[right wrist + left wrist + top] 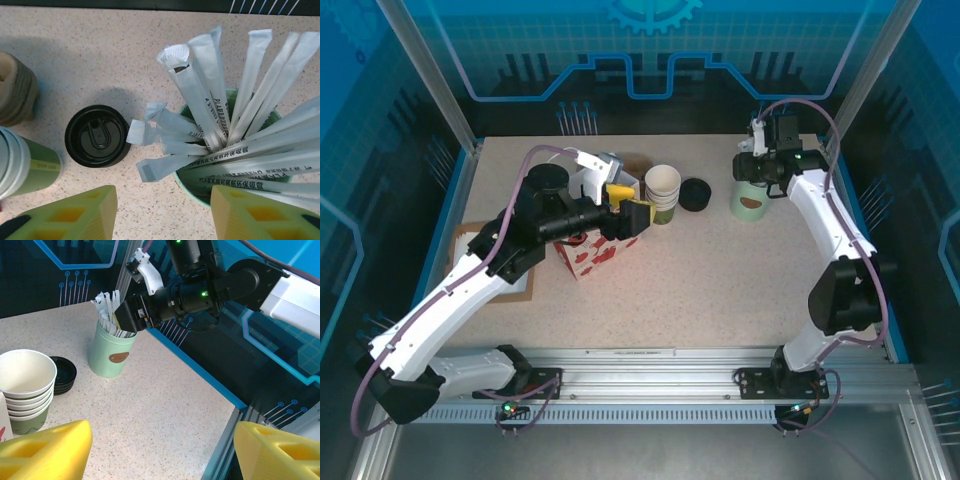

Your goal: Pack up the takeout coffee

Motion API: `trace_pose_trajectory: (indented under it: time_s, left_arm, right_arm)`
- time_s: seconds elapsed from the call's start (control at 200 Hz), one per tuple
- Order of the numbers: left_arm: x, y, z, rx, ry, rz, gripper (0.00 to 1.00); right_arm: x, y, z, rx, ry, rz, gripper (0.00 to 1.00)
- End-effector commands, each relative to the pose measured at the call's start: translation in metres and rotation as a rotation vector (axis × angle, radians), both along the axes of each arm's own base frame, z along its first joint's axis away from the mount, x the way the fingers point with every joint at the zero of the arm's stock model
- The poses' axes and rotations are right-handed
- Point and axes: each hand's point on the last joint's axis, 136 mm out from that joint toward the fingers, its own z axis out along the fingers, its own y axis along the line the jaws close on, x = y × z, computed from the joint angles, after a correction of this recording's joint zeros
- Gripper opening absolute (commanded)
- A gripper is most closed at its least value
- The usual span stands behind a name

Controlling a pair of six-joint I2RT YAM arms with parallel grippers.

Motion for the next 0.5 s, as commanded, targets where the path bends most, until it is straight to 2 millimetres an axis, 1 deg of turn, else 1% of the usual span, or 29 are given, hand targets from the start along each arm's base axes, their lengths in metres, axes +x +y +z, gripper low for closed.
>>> trace_pose_trajectory:
  time_s: [0.0,0.245,0.385,0.495]
  left_arm:
    - [0.000,-0.002,-0.002,0.011,-0.026,-0.001,0.76]
    - [-0.001,-0.002,0.002,0.007,-0.035,-0.004,0.76]
    - [-0.002,-0.003,0.001,0.006,-0.034,-0.010,0.76]
    - [-0.002,-0.002,0.002,0.006,-0.035,-0.008,0.76]
  right_arm:
    - [0.007,-0.007,0.000,-0.039,0.005,-0.004,0.49]
    - [0.016,-0.006,-0.017,-0.052,0.046,0.005,0.39]
    - [0.020,-0.005,-0.019,-0.049,0.054,0.009,0.31]
    - [0.019,-0.004,-0.017,-0.045,0.054,0.011,0.24]
